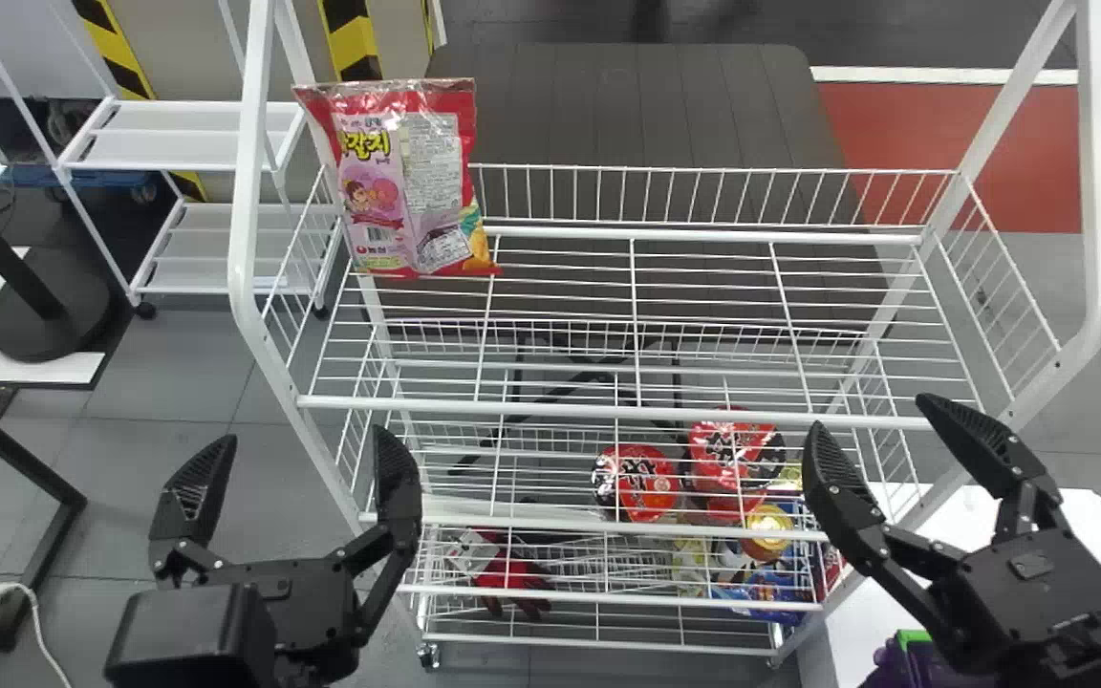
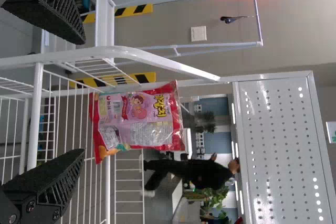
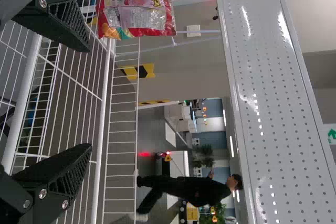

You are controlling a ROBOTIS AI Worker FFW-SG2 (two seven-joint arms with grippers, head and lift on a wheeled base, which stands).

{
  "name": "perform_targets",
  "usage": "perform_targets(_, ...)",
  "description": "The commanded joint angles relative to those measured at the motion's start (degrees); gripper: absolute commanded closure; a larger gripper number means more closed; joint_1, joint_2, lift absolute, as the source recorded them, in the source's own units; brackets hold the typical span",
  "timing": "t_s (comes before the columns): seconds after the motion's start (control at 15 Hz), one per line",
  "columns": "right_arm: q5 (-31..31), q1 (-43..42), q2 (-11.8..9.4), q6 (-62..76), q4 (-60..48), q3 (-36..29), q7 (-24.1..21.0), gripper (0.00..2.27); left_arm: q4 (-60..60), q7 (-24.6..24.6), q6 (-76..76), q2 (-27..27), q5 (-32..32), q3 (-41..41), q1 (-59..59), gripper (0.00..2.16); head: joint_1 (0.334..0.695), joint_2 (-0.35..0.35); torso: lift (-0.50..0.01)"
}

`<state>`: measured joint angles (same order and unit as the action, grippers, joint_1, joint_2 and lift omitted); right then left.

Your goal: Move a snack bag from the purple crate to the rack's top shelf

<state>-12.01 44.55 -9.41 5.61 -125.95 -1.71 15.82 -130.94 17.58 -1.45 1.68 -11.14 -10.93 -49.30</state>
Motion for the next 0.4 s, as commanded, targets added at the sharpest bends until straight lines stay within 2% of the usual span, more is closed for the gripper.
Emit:
perform_targets(0.0, 0.15, 0.01, 0.0, 0.4, 0.0, -0.05, 0.0, 0.19, -0.02, 0.0, 0.0, 0.07, -0.02, -0.05, 0.0, 0.07, 0.695, 0.019, 0.0)
perform_targets(0.33, 0.41, 0.09, 0.0, 0.58, -0.17, -0.23, 0.0, 0.19, -0.37, -0.08, 0.18, 0.07, -0.28, -0.05, 0.0, 0.07, 0.695, 0.016, 0.0)
